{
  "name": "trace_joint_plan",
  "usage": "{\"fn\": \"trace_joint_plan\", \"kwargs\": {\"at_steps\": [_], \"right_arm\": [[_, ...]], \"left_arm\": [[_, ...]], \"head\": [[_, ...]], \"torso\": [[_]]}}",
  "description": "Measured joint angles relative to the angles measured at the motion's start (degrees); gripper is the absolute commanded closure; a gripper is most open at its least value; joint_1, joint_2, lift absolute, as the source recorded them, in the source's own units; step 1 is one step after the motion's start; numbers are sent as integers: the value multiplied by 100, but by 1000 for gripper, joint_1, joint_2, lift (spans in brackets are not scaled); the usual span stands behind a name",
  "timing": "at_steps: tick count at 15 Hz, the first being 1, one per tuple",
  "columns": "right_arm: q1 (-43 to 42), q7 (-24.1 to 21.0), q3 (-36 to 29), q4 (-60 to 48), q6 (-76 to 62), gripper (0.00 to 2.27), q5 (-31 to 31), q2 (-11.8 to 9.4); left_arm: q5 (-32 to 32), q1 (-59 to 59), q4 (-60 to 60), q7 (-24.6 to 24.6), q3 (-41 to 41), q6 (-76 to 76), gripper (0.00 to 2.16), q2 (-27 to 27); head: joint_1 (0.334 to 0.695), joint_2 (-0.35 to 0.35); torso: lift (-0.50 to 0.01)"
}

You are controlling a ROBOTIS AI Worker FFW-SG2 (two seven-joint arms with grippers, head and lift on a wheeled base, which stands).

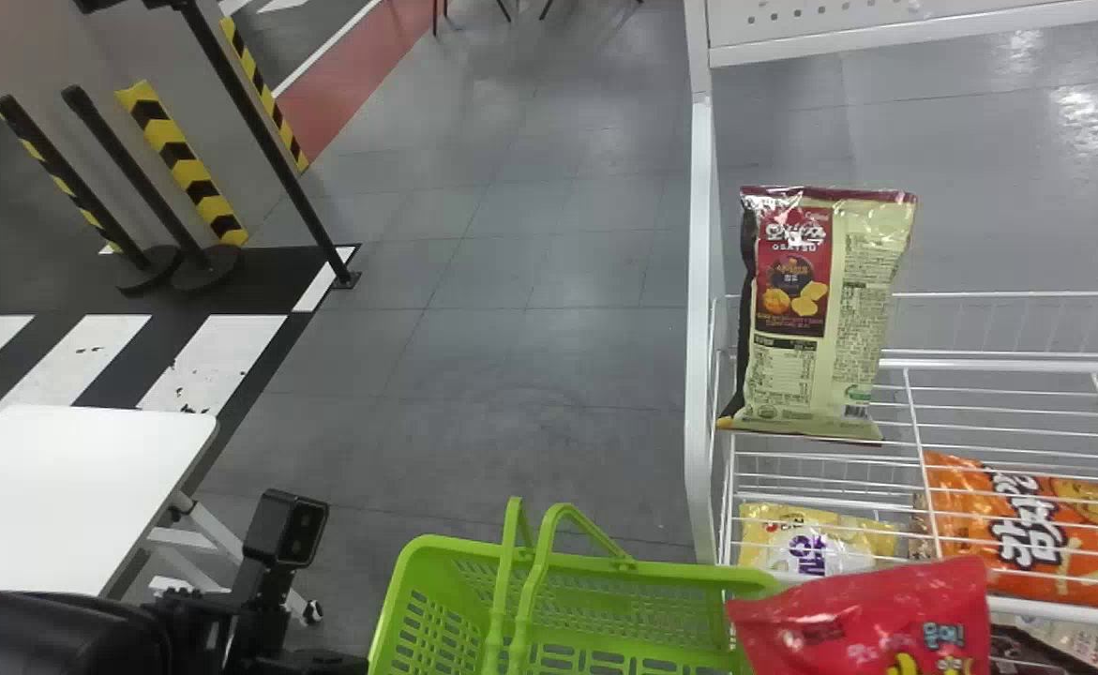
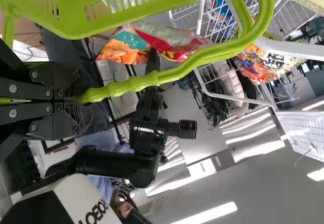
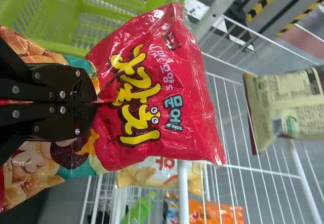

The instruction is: Hold basket handle with left hand then pick Jagalchi snack with right hand and place into basket

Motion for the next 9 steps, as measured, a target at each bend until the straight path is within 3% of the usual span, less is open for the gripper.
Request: {"fn": "trace_joint_plan", "kwargs": {"at_steps": [3,9], "right_arm": [[-223,-26,62,-4,99,2246,-572,0],[-438,-141,422,356,-28,2246,-1094,0]], "left_arm": [[0,-4,5,0,-13,-15,2148,-5],[0,25,0,0,-16,-18,2148,-9]], "head": [[695,350],[695,350]], "torso": [[-9],[-9]]}}
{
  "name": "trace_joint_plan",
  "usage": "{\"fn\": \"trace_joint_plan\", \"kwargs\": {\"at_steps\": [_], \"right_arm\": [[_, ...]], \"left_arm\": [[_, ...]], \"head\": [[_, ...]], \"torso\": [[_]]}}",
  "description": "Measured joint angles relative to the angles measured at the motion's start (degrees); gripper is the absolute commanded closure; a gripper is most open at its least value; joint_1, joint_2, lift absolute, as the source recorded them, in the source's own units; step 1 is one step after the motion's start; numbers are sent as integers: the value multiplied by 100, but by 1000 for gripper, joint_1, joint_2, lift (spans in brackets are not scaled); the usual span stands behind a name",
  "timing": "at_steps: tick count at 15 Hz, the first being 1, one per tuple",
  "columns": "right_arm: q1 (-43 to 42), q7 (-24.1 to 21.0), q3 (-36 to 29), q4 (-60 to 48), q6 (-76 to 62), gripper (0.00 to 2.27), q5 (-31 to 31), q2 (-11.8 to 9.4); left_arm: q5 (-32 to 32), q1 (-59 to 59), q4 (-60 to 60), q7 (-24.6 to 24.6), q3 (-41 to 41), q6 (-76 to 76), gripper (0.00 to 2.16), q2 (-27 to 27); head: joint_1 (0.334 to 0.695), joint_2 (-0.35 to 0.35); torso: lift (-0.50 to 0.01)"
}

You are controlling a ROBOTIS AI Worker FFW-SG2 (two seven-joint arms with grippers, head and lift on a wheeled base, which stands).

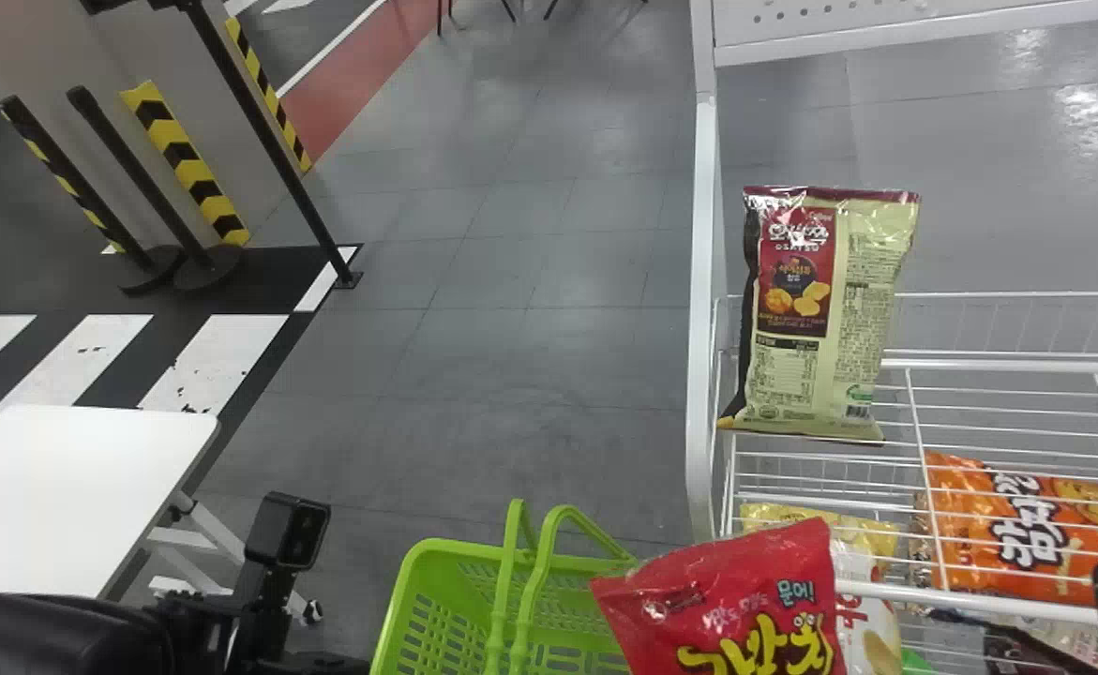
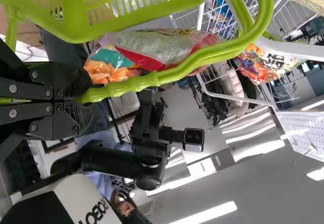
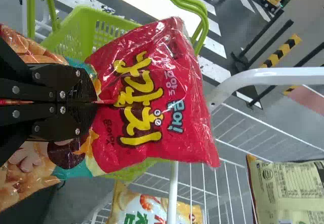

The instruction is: Hold basket handle with left hand then pick Jagalchi snack with right hand and place into basket

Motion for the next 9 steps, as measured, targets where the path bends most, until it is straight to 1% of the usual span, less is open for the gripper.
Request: {"fn": "trace_joint_plan", "kwargs": {"at_steps": [4,5,6,7,8,9], "right_arm": [[-117,246,219,627,-384,2216,-404,0],[-164,247,269,733,-459,1983,-471,0],[-229,246,328,827,-515,1183,-493,0],[-288,245,385,891,-538,232,-451,0],[-321,244,440,926,-548,-1,-363,0],[-343,244,501,962,-559,-1,-250,0]], "left_arm": [[6,22,-32,0,6,4,2148,-6],[8,25,-32,0,8,7,2148,-7],[8,28,-32,0,8,6,2148,-8],[8,30,-32,0,9,4,2148,-9],[7,31,-32,0,11,4,2148,-9],[7,32,-32,0,19,4,2148,-9]], "head": [[695,350],[695,350],[695,350],[695,350],[695,350],[695,350]], "torso": [[-9],[-9],[-9],[-9],[-9],[-9]]}}
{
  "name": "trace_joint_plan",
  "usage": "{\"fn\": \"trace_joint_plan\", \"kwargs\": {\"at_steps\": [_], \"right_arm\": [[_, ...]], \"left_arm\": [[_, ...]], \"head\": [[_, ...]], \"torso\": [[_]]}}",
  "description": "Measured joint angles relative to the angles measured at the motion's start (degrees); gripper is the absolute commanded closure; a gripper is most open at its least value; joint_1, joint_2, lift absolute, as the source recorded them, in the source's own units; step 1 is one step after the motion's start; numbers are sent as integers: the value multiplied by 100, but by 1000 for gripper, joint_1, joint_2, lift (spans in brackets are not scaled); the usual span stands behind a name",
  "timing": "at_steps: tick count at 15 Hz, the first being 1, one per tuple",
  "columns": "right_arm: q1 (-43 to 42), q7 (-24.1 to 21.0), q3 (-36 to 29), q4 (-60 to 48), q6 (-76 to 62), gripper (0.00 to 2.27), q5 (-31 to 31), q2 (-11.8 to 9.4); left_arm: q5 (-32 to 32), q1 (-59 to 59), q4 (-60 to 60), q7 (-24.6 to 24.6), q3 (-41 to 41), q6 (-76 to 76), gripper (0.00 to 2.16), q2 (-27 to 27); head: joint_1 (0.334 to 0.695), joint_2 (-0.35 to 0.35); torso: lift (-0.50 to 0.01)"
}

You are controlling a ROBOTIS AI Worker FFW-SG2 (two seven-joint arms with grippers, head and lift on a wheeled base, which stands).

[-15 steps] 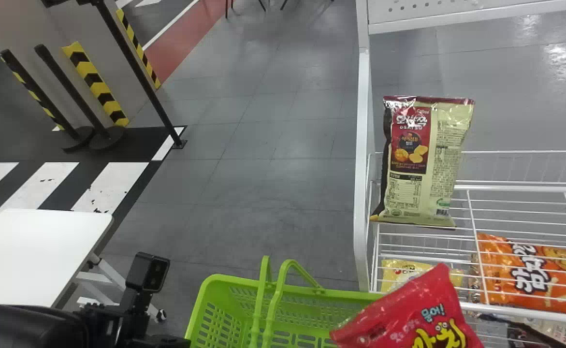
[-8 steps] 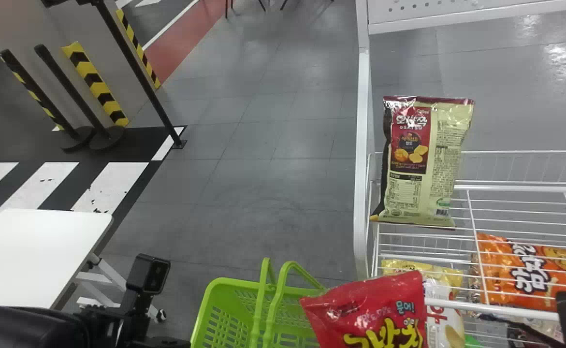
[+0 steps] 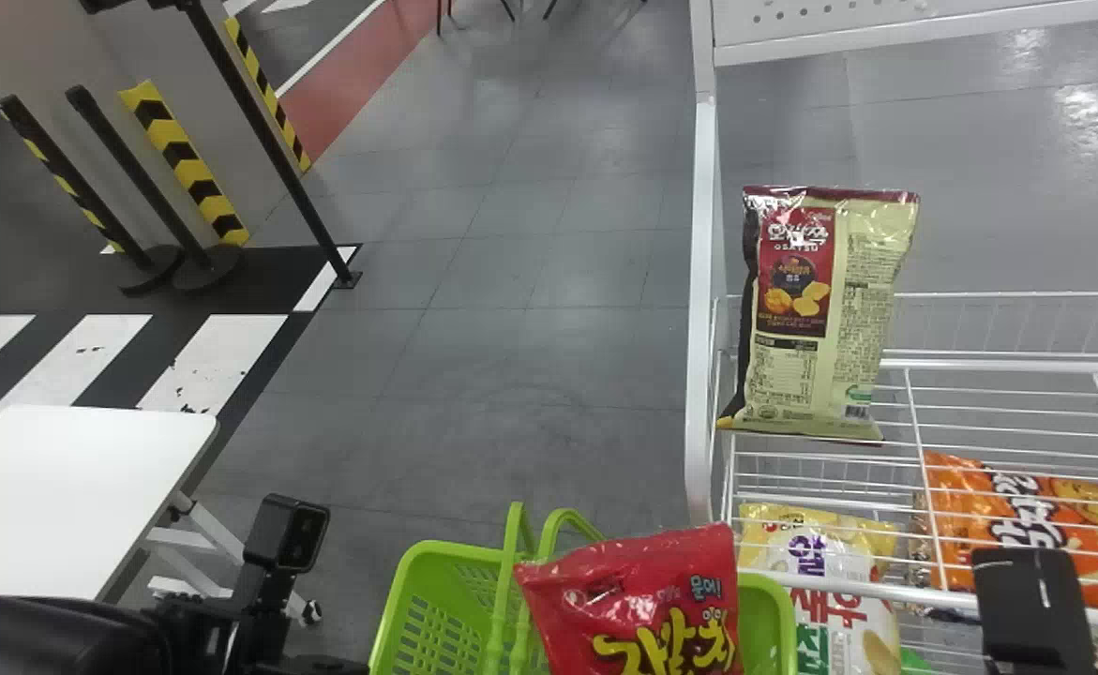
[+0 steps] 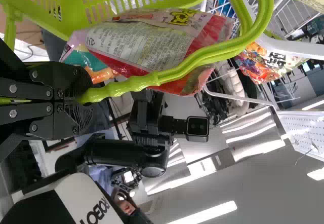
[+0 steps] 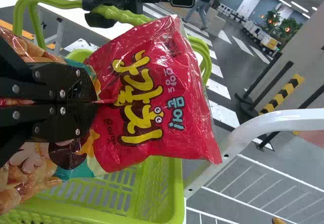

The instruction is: Hold basket handle with left hand then pick Jagalchi snack with right hand and place into basket

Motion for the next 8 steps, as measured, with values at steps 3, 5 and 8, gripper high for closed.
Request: {"fn": "trace_joint_plan", "kwargs": {"at_steps": [3,5,8], "right_arm": [[-24,0,61,106,-87,56,69,0],[-27,19,49,137,-119,60,37,0],[-45,64,26,194,-177,60,-3,0]], "left_arm": [[0,1,3,0,13,-3,2148,14],[1,1,10,0,21,-4,2148,29],[2,1,11,0,39,-4,2148,43]], "head": [[695,350],[695,350],[695,350]], "torso": [[-9],[-9],[-9]]}}
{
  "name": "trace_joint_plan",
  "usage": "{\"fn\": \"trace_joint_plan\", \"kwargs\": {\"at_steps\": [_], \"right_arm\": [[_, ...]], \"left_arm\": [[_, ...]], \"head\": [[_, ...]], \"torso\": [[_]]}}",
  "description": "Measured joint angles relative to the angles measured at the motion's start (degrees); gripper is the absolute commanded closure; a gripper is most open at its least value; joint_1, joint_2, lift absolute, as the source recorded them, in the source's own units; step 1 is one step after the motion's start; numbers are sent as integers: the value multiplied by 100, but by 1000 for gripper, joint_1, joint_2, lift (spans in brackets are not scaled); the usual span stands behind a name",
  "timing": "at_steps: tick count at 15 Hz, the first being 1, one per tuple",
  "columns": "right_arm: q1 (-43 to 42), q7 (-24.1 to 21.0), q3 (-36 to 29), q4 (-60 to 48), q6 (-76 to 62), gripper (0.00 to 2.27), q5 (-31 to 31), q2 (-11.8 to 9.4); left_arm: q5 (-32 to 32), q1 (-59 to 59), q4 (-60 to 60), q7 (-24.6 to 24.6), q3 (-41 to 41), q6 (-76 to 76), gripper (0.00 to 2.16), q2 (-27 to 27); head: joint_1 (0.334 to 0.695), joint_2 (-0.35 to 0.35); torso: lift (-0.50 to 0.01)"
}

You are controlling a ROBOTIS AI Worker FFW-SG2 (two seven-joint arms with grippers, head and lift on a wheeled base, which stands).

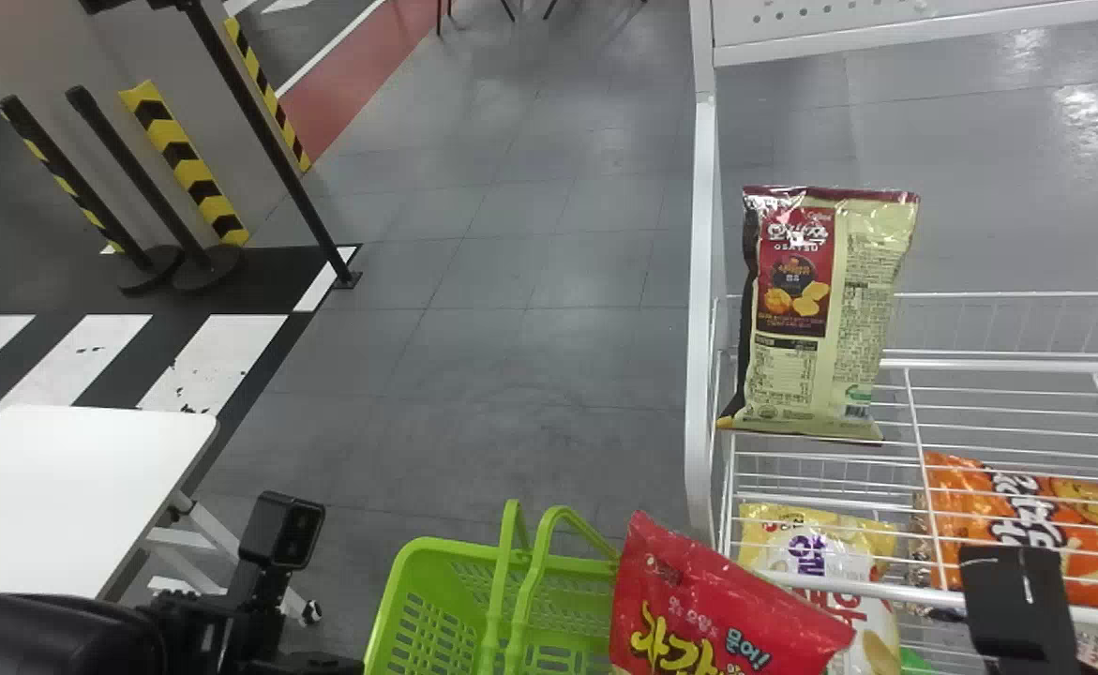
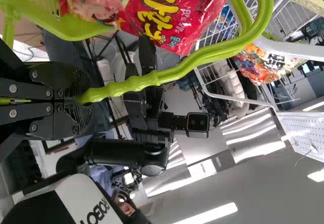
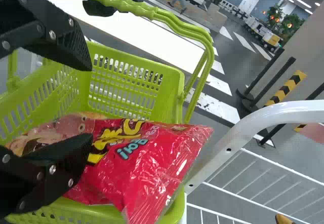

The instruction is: Hold basket handle with left hand then pick Jagalchi snack with right hand and place into basket

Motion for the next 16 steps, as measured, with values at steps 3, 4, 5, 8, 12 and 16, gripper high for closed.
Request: {"fn": "trace_joint_plan", "kwargs": {"at_steps": [3,4,5,8,12,16], "right_arm": [[81,99,-285,-97,-24,66,4,0],[141,117,-420,-161,-66,66,29,0],[240,148,-551,-232,-213,66,95,0],[687,383,-783,-382,-976,80,526,0],[1343,716,-986,-429,-2349,87,1261,0],[1792,849,-1075,-108,-4000,97,1934,0]], "left_arm": [[1,-8,10,0,12,0,2148,-1],[1,-12,17,0,12,0,2148,-7],[1,-16,22,0,13,0,2148,-13],[0,-33,34,0,13,4,2148,-22],[14,-81,84,0,-10,18,2148,-50],[8,-145,162,0,-53,18,2148,-93]], "head": [[695,350],[695,350],[695,350],[695,350],[695,350],[695,282]], "torso": [[-9],[-9],[-9],[-9],[-9],[-9]]}}
